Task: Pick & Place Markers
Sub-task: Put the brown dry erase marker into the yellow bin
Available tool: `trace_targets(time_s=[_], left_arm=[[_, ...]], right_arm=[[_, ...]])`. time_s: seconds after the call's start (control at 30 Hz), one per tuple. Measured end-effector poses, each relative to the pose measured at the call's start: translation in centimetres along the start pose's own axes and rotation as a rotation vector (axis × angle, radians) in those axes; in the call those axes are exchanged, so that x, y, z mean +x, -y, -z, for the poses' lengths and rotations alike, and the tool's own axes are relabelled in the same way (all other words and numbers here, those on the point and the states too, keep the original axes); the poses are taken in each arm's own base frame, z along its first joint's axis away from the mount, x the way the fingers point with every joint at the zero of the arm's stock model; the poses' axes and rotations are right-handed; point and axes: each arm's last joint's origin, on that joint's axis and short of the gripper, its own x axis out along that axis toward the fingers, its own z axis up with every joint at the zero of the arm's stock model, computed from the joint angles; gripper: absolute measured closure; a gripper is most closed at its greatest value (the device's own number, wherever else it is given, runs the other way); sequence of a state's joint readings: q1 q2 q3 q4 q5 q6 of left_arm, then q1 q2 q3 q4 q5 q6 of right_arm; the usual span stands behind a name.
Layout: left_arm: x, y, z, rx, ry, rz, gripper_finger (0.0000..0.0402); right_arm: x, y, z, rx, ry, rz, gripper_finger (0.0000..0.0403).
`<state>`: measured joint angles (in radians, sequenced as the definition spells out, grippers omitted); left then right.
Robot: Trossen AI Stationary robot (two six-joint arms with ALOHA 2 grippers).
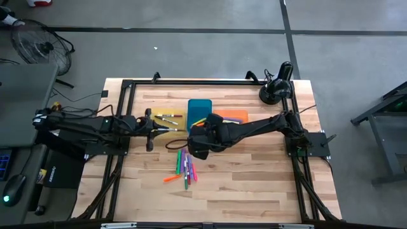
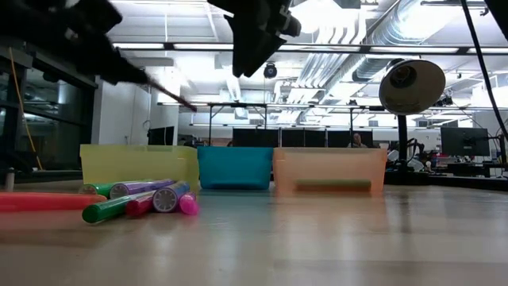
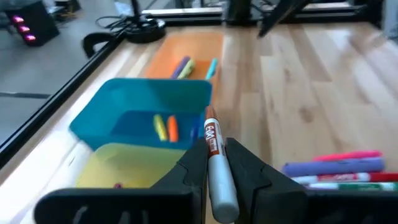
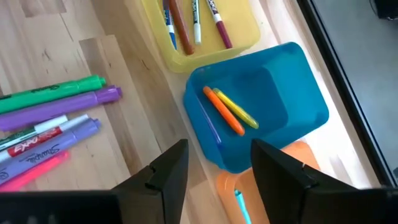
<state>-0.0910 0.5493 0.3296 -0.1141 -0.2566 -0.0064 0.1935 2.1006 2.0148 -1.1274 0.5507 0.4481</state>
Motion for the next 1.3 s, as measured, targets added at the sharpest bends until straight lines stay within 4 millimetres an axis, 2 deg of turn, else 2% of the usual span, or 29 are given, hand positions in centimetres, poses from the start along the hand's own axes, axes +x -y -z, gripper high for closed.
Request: trace_targets(time_s=[0.17, 0.3, 0.5, 0.9, 1.3], left_arm=[[-0.2, -0.5, 2.6, -0.058, 0.05, -0.057, 0.0374], [-0.5, -1.7, 3.8, -0.123, 0.109, -0.131, 0.0374], [-0.8, -3.4, 4.3, -0.178, 0.135, -0.147, 0.0374], [-0.6, -6.4, 5.8, -0.297, 0.027, -0.126, 0.0374], [-0.3, -8.1, 7.2, -0.615, -0.051, -0.143, 0.0374]], right_arm=[[-0.1, -0.2, 0.1, -0.004, 0.001, -0.005, 0.024], [-0.1, -0.2, 0.1, -0.003, 0.002, -0.004, 0.0242], [-0.1, -0.2, 0.1, -0.002, 0.004, -0.004, 0.0246], [-0.1, -0.3, 0.0, -0.002, 0.009, -0.007, 0.0241], [-0.1, -0.4, -0.2, 0.002, 0.026, -0.015, 0.0246]])
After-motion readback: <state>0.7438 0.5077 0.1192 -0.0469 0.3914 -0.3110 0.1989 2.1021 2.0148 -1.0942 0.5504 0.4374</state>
